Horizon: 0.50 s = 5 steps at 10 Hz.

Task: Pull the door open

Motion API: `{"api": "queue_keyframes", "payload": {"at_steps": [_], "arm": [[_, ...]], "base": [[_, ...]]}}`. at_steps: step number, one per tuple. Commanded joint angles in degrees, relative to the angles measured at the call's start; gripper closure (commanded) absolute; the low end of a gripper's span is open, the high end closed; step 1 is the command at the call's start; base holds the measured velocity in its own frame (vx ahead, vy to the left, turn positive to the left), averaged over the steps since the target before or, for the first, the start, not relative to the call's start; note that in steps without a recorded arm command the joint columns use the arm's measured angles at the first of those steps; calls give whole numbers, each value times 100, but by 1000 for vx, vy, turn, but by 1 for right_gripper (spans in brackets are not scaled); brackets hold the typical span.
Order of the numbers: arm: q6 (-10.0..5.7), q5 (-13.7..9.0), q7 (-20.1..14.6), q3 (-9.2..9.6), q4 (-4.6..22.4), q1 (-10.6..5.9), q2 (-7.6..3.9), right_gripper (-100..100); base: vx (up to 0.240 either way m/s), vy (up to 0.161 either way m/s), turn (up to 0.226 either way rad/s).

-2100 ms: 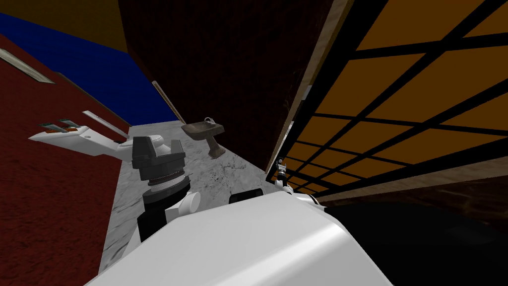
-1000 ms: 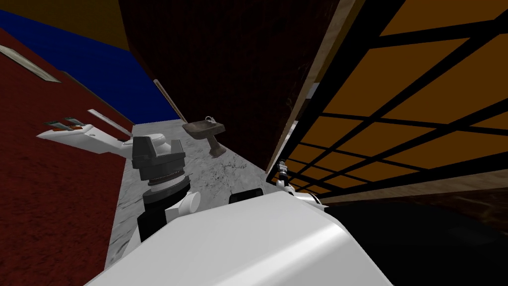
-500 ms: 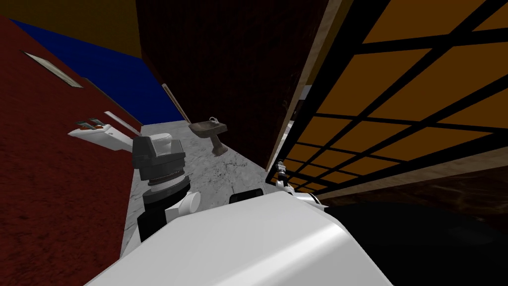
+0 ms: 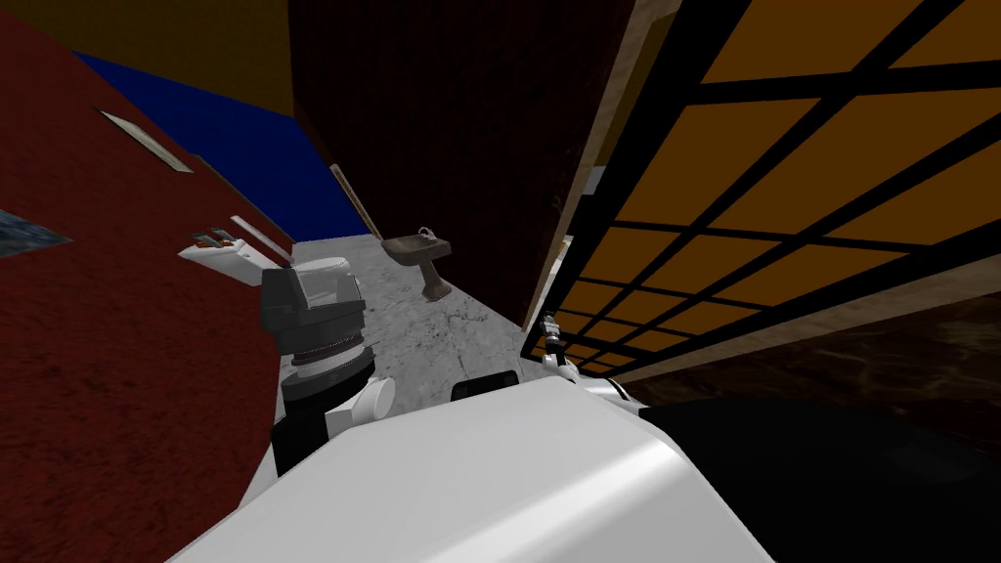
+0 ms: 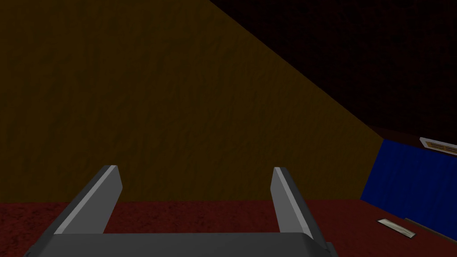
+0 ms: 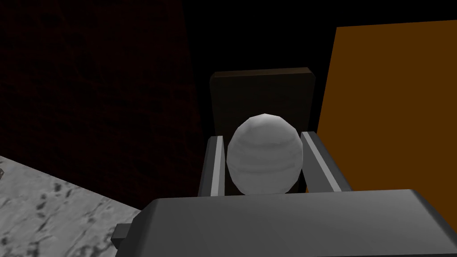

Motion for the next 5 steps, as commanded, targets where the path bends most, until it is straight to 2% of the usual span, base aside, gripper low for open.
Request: {"api": "queue_keyframes", "payload": {"at_steps": [1, 2, 4, 5], "arm": [[0, 0, 0, 0, 0, 0, 0, 100], [-5, 84, -108, 116, -19, 33, -16, 100], [-26, 159, -213, 220, -37, 55, -48, 100], [-26, 159, -213, 220, -37, 55, -48, 100]], "base": [[-117, -6, 27], [-154, -9, 79], [-255, -5, 87], [-145, -17, 33]]}}
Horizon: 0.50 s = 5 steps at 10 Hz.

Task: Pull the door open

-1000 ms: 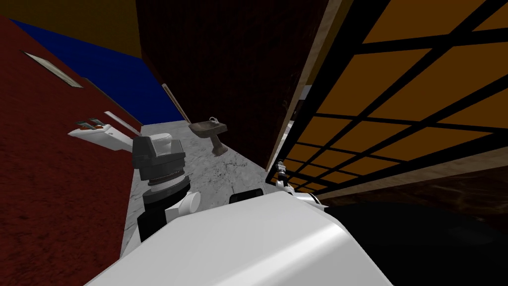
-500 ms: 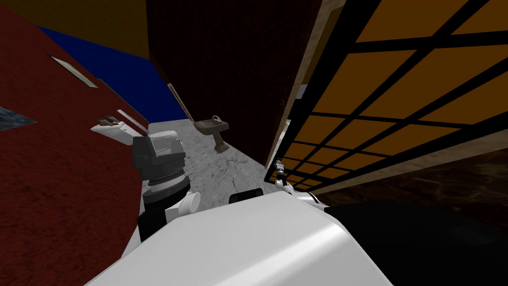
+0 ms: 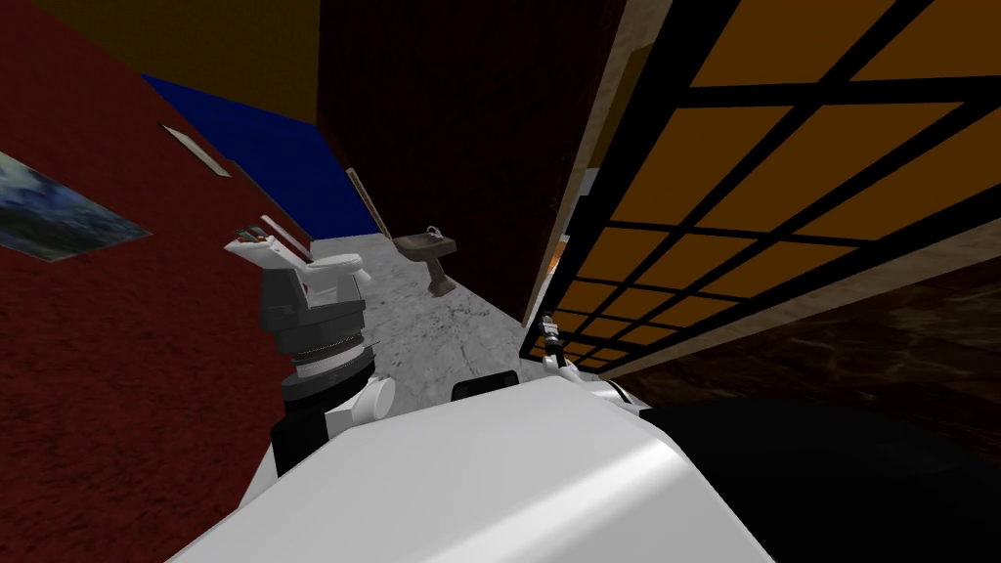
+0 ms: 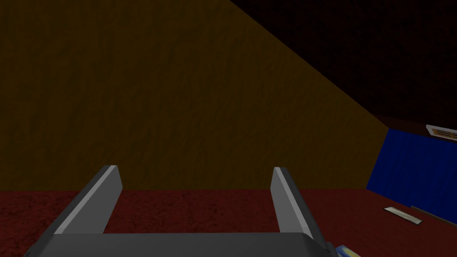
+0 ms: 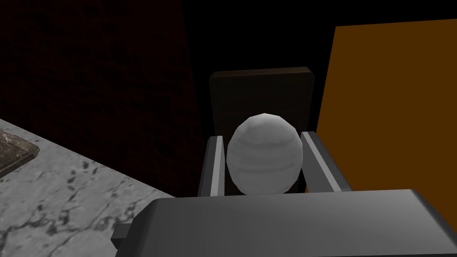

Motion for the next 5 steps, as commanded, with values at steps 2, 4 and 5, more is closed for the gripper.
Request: {"api": "queue_keyframes", "payload": {"at_steps": [2, 4, 5], "arm": [[-132, 110, -177, 152, 133, -53, -66, 100], [-154, 186, -282, 257, 115, -30, -98, 100], [-166, 231, -344, 318, 104, -17, -117, 100]], "base": [[-93, -10, 42], [-244, -45, 91], [-251, 10, 64]]}}
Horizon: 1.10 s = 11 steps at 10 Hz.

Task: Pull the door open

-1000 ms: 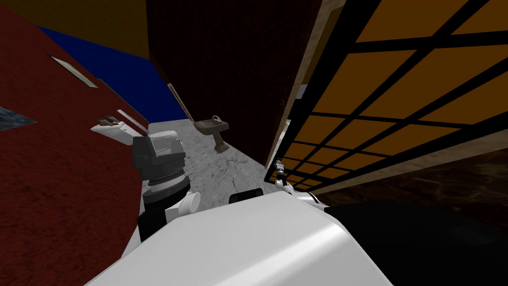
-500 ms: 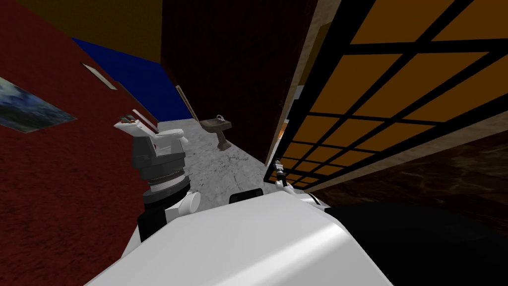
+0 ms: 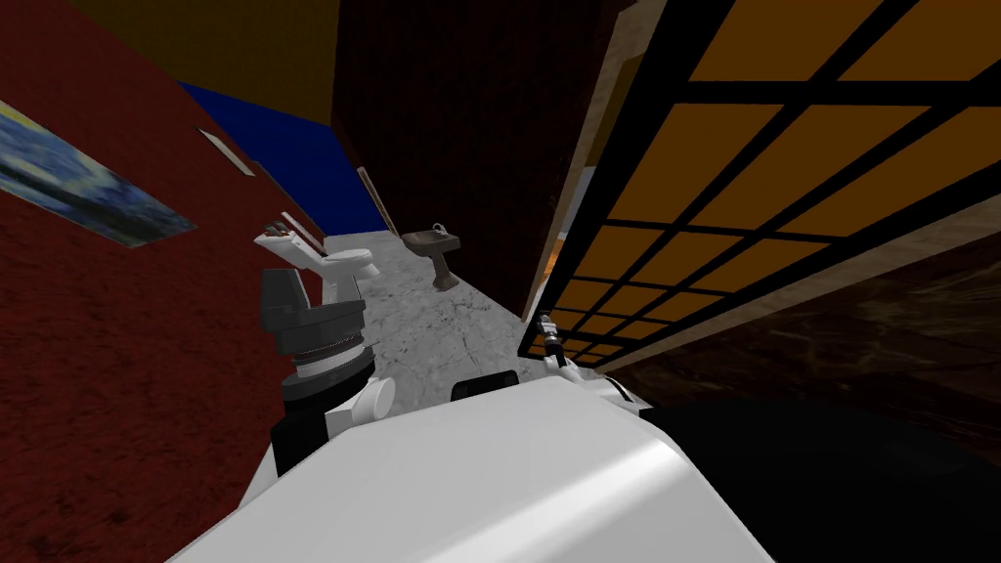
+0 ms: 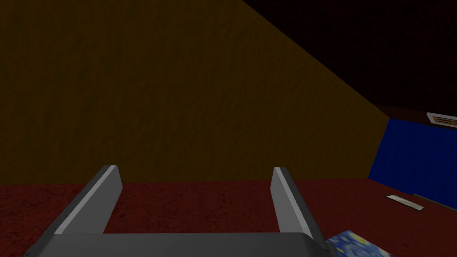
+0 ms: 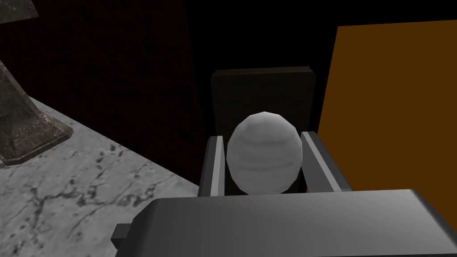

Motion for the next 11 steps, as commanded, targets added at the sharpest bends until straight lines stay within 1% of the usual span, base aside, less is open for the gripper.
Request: {"api": "queue_keyframes", "payload": {"at_steps": [1, 2, 3, 5, 6, 7, 8, 11], "arm": [[7, 58, -82, 82, -10, 29, -10, 100], [42, 36, -38, 48, -88, 60, -4, 100], [18, 124, -157, 155, -93, 115, -37, 100], [-41, 221, -291, 266, -112, 153, -93, 100], [-91, 302, -405, 360, -127, 185, -140, 100], [-91, 302, -405, 360, -127, 185, -140, 100], [-155, 408, -552, 482, -147, 227, -202, 100], [-235, 539, -734, 634, -172, 278, -278, 100]], "base": [[-254, 20, 47], [-116, 10, 11], [-142, -24, 67], [-233, -35, 71], [-239, -41, 70], [-175, -21, 44], [-204, -1, 58], [-205, -50, 61]]}}
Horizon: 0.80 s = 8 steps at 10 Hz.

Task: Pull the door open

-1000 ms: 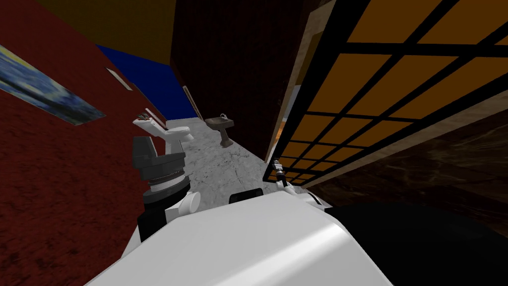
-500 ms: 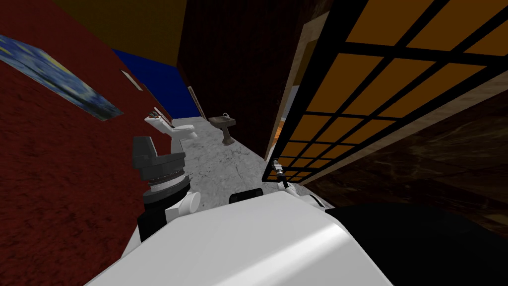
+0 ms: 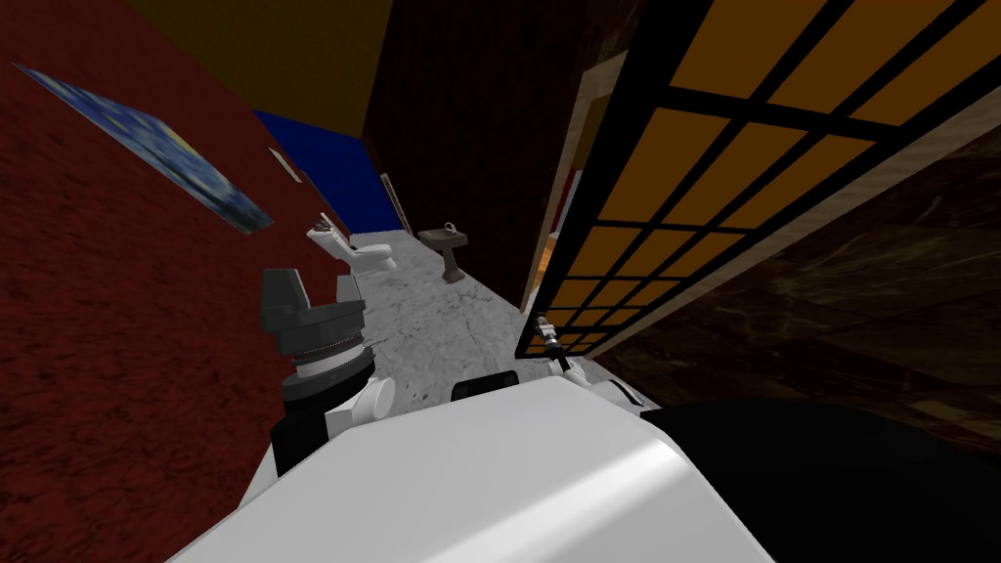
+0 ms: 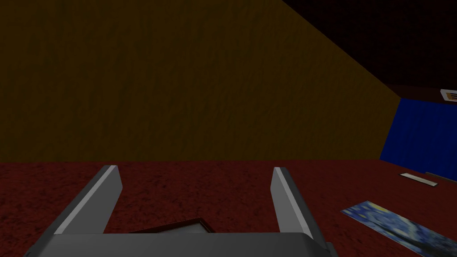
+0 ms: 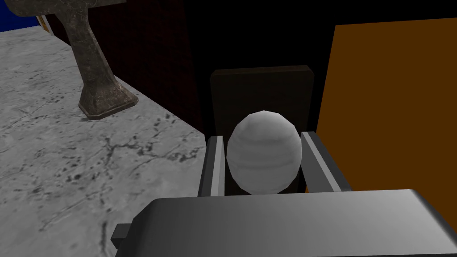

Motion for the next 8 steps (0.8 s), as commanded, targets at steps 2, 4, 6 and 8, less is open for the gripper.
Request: {"api": "queue_keyframes", "payload": {"at_steps": [2, 4, 6, 8], "arm": [[-71, 75, -106, 81, -12, 58, -49, 100], [-172, 165, -236, 175, -40, 127, -124, 100], [-287, 267, -383, 282, -72, 204, -208, 100], [-392, 360, -517, 379, -102, 275, -285, 100]], "base": [[-113, -22, 48], [-216, -47, 83], [-190, -36, 69], [-193, -61, 78]]}}
